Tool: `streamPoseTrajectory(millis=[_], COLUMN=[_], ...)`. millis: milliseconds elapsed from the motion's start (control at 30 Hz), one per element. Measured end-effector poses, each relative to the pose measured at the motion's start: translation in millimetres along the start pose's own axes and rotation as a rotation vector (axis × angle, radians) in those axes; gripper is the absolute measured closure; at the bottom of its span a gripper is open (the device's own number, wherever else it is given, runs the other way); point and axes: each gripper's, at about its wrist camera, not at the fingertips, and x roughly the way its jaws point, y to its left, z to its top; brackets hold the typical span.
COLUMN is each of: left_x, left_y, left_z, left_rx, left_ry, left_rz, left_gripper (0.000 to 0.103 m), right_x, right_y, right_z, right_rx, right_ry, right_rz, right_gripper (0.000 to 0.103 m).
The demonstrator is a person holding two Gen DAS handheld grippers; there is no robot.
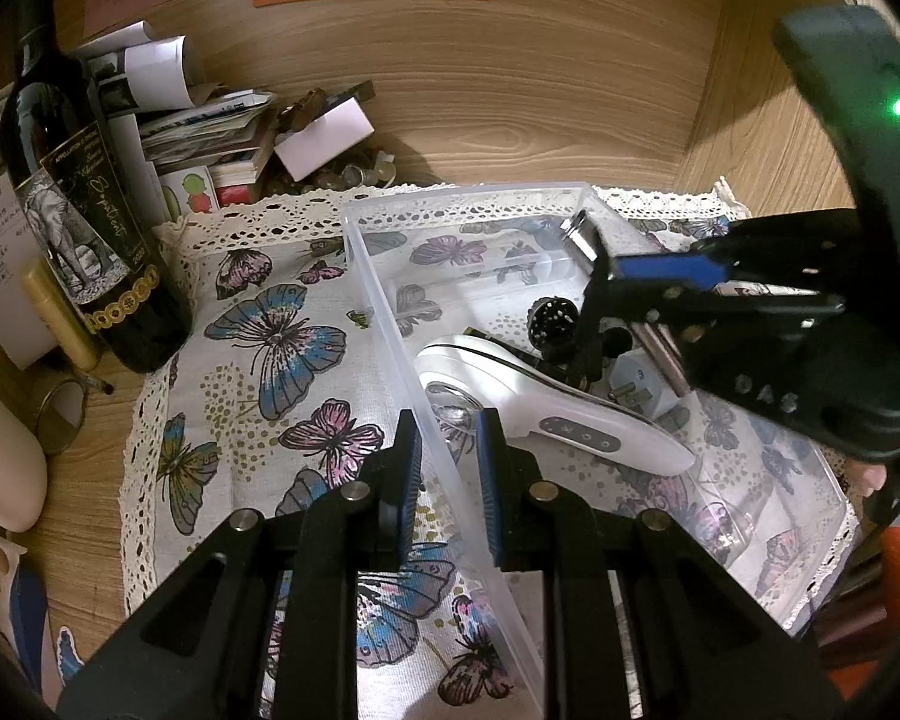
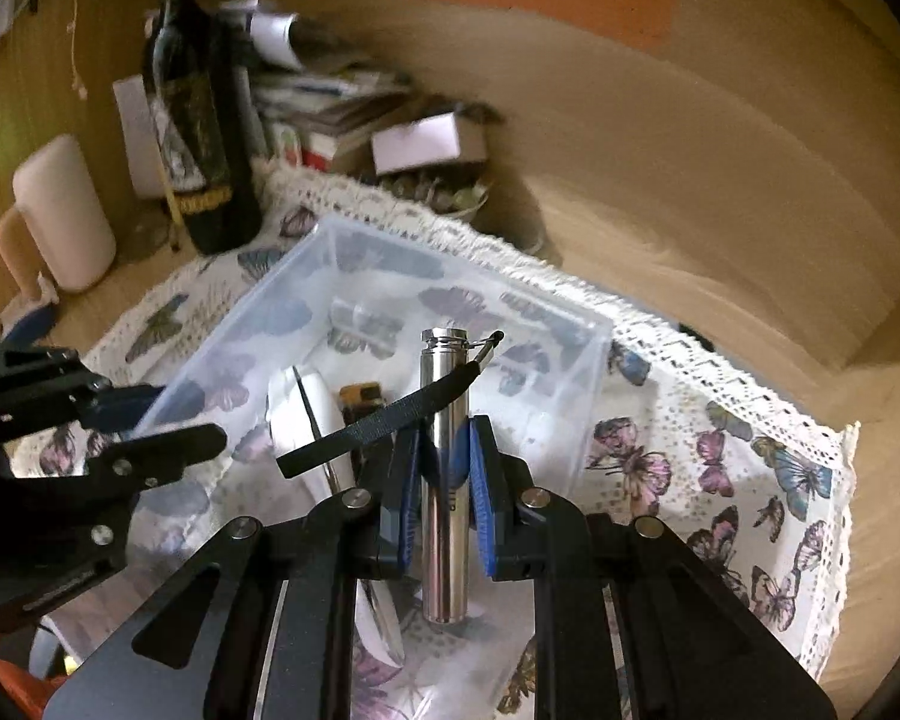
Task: Organize rigid objects
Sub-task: 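Carry the silver pen into the box and open the right gripper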
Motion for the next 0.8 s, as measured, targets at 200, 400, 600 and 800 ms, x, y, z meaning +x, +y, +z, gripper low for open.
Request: streamPoseTrajectory(millis=[200,400,600,800], left_x=[0,0,1,0], left_y=[0,0,0,1], left_z=[0,0,1,1], left_rx=[0.000,0.003,0.004,0.004], left_ry=[0.000,0.001,0.001,0.001], left_rz=[0.000,0.002,0.003,0.003], left_gripper=[0.084,0.084,0.084,0.084], right_x=[13,13,-1,-31], right_y=[7,8,3,-12], right_z=[0,-2,-3,-5], right_rx=[-0.033,-0.031,-0.005,0.047], right_ry=[0.069,0.074,0.026,-0.064], right_rz=[0.016,0.025,0.014,-0.021], right_gripper=[0.089,0.088,0.073,0.058])
